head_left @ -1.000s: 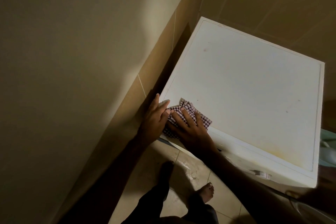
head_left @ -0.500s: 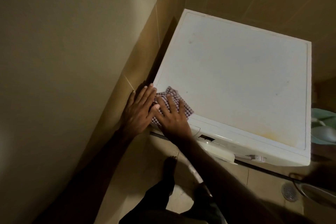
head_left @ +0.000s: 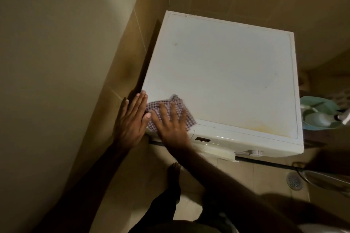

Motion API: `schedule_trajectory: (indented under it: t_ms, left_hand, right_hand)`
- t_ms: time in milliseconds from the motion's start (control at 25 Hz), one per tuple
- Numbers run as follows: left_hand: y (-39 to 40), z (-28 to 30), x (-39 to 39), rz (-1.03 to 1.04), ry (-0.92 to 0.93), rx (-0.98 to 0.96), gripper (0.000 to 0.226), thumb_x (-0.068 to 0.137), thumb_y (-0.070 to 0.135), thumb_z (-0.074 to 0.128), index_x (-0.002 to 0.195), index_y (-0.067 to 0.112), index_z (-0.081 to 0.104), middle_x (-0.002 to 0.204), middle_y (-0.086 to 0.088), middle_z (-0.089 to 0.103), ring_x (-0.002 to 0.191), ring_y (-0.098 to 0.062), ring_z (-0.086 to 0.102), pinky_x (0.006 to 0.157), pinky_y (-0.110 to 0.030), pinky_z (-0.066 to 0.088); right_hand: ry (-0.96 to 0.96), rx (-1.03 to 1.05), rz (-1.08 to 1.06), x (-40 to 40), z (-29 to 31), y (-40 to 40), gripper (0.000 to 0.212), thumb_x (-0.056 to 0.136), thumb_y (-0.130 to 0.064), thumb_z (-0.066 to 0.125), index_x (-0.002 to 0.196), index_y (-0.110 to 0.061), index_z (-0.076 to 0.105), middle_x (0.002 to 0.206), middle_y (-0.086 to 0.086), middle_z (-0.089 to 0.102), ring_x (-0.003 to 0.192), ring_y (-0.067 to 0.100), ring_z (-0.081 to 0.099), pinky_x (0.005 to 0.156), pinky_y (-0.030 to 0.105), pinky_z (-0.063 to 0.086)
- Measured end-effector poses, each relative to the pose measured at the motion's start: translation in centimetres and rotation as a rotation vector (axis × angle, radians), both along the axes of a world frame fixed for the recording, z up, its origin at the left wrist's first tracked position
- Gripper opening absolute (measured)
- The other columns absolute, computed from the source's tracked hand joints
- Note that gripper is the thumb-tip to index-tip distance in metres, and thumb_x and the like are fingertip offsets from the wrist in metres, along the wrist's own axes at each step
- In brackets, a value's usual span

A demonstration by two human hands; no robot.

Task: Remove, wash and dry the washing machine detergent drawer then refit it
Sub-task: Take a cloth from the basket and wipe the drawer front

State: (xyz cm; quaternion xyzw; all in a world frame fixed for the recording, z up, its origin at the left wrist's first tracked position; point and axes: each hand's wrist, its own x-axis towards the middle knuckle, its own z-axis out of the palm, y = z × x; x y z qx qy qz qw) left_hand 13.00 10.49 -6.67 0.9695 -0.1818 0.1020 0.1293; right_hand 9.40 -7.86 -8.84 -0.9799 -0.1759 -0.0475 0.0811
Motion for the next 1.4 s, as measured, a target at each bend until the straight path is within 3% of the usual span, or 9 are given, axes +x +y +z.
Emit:
schedule_trajectory:
  t_ms: [160,280,440,720,840,1000,1160,1280,1400]
  left_hand:
    - [-1.1,-0.4,-0.5,-0.134,-0.011,-0.083,0.051,0.110,0.021,0.035,0.160,0.010,0.035,0.170,-0.005,0.029,0.157,-0.023,0.027,0.122,-0.056,0.030]
    - [-3.2,0.3,-0.9,-0.215,-0.007,0.011,0.052,0.111,0.028,0.035,0.159,0.009,0.036,0.169,-0.007,0.031,0.157,-0.023,0.027,0.122,-0.055,0.031]
    - [-11.3,1.1,-1.3,-0.420,0.089,0.211,0.062,0.111,0.044,0.026,0.164,0.011,0.025,0.172,-0.007,0.018,0.160,-0.022,0.014,0.126,-0.051,0.022]
    - [-25.3,0.4,-4.0,-0.582,0.113,0.205,0.070,0.108,0.052,0.030,0.164,0.010,0.022,0.172,-0.007,0.018,0.160,-0.023,0.013,0.127,-0.047,0.023]
    - [-30.0,0.4,-4.4,-0.634,0.100,0.165,0.070,0.110,0.052,0.029,0.164,0.010,0.018,0.173,-0.009,0.017,0.160,-0.023,0.012,0.128,-0.046,0.020]
    - [-31.7,0.2,-3.6,-0.548,0.099,0.124,0.066,0.110,0.048,0.030,0.163,0.008,0.026,0.172,-0.011,0.020,0.160,-0.025,0.014,0.126,-0.051,0.023]
    - [-31.0,0.5,-1.0,-0.338,0.108,0.073,0.061,0.110,0.042,0.030,0.159,0.007,0.036,0.170,-0.011,0.028,0.159,-0.025,0.021,0.127,-0.052,0.023]
    - [-30.4,0.8,0.9,-0.146,0.084,-0.021,0.051,0.109,0.028,0.035,0.154,0.005,0.044,0.165,-0.012,0.038,0.155,-0.026,0.031,0.126,-0.051,0.026]
    - [-30.0,1.0,1.5,-0.009,0.063,-0.140,0.046,0.111,0.021,0.041,0.154,0.004,0.043,0.163,-0.013,0.040,0.154,-0.027,0.034,0.126,-0.051,0.027]
  right_hand:
    - [0.014,0.094,0.108,2.6,-0.3,4.2,0.063,0.107,-0.039,0.041,0.159,-0.006,0.030,0.164,0.023,0.029,0.153,0.044,0.024,0.115,0.069,0.027]
    - [-0.011,0.081,0.168,1.9,-1.0,-0.6,0.071,0.103,-0.050,0.046,0.159,-0.007,0.033,0.164,0.021,0.031,0.152,0.044,0.027,0.118,0.069,0.019]
    - [-0.026,0.153,0.043,-1.3,-1.4,-9.3,0.076,0.101,-0.061,0.047,0.152,-0.004,0.042,0.153,0.021,0.049,0.142,0.044,0.045,0.116,0.068,0.028]
    - [0.026,0.038,-0.151,-7.0,-1.2,-22.3,0.081,0.098,-0.057,0.052,0.161,-0.011,0.028,0.162,0.016,0.037,0.150,0.041,0.033,0.121,0.065,0.020]
    - [0.031,0.007,-0.237,-8.4,-0.9,-27.1,0.080,0.101,-0.062,0.040,0.165,-0.021,0.016,0.171,0.010,0.019,0.157,0.036,0.017,0.121,0.065,0.019]
    - [0.145,-0.020,-0.555,-8.5,0.6,-34.1,0.076,0.097,-0.075,0.031,0.162,-0.035,0.026,0.173,0.001,0.014,0.159,0.031,0.010,0.122,0.066,0.018]
    - [0.291,0.186,-0.901,-3.5,2.2,-38.0,0.081,0.093,-0.082,0.030,0.160,-0.036,0.021,0.171,0.003,0.014,0.155,0.036,0.015,0.117,0.072,0.020]
    - [0.300,0.097,-0.884,1.6,2.7,-36.9,0.081,0.096,-0.078,0.024,0.163,-0.033,0.016,0.173,0.008,0.006,0.157,0.038,0.006,0.120,0.072,0.013]
    - [0.272,0.051,-0.670,5.6,3.0,-32.9,0.076,0.099,-0.073,0.020,0.163,-0.033,0.015,0.173,0.009,0.003,0.158,0.037,0.002,0.120,0.072,0.003]
